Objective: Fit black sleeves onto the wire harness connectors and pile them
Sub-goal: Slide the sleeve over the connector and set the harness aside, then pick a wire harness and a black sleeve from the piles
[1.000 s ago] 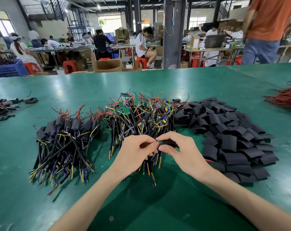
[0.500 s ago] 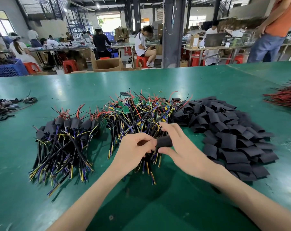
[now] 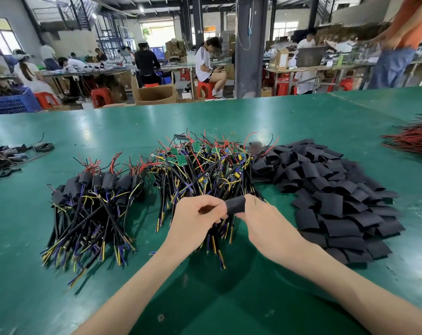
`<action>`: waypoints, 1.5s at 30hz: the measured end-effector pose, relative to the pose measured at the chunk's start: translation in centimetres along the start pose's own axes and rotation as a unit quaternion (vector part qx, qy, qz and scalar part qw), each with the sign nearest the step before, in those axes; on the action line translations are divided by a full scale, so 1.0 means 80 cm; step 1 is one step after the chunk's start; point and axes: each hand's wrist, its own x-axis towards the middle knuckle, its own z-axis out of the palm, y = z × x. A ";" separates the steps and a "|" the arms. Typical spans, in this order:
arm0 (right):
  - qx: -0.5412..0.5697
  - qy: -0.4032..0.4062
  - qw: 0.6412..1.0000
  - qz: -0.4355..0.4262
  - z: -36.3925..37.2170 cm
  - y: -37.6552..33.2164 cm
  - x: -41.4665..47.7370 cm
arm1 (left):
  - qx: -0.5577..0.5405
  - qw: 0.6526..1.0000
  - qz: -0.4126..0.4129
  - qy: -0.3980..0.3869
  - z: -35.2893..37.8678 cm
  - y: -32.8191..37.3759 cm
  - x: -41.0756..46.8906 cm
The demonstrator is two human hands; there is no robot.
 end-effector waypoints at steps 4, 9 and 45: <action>-0.012 0.028 0.999 -0.025 0.004 0.008 0.004 | -0.014 1.000 0.010 -0.004 -0.003 0.001 0.002; -0.018 0.163 0.986 -0.027 0.003 0.026 0.014 | 0.022 0.993 0.077 0.090 -0.020 0.014 0.006; -0.084 0.178 0.965 0.173 0.016 0.100 0.038 | 0.323 0.924 -0.158 0.128 -0.085 -0.002 0.208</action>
